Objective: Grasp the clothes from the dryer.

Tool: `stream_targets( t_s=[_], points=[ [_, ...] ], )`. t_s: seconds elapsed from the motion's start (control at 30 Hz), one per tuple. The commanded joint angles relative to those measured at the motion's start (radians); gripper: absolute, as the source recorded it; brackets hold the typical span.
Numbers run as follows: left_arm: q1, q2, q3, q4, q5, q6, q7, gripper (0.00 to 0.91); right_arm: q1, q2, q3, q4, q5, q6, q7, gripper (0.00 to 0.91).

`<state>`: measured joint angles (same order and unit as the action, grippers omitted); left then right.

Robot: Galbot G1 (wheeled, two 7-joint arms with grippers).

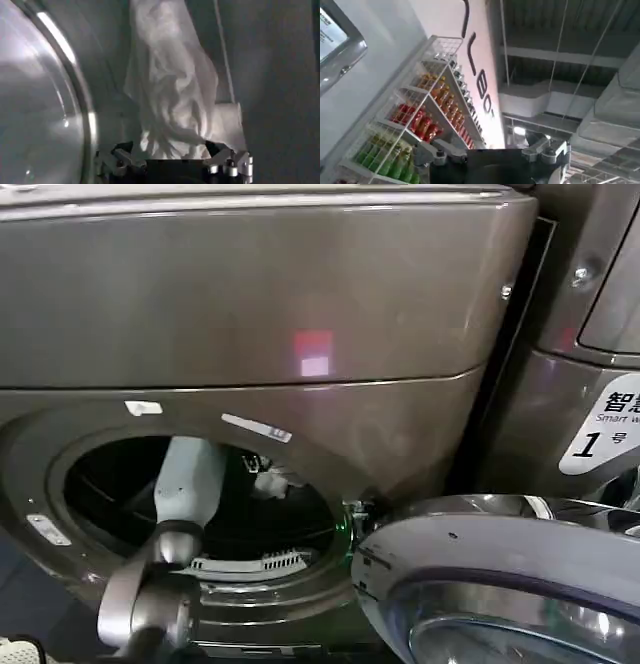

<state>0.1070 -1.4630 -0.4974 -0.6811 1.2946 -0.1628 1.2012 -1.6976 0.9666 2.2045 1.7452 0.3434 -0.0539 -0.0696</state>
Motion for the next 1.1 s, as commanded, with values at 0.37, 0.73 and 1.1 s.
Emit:
stream_targets(
  t_s=[0.37, 0.73, 1.1],
  points=[
    [0.018, -0.003, 0.037, 0.132, -0.262, -0.023, -0.098, 0.907, 0.005, 0.0, -0.022, -0.007, -0.006, 0.009, 0.0, 0.907],
    [0.025, 0.002, 0.029, 0.161, -0.279, -0.008, -0.112, 0.137, 0.005, -0.002, -0.025, -0.011, -0.007, 0.013, 0.0, 0.907],
    [0.036, 0.015, 0.023, 0.152, -0.287, -0.006, -0.096, 0.0, 0.005, 0.001, -0.026, -0.014, -0.005, 0.014, -0.001, 0.907]
  ],
)
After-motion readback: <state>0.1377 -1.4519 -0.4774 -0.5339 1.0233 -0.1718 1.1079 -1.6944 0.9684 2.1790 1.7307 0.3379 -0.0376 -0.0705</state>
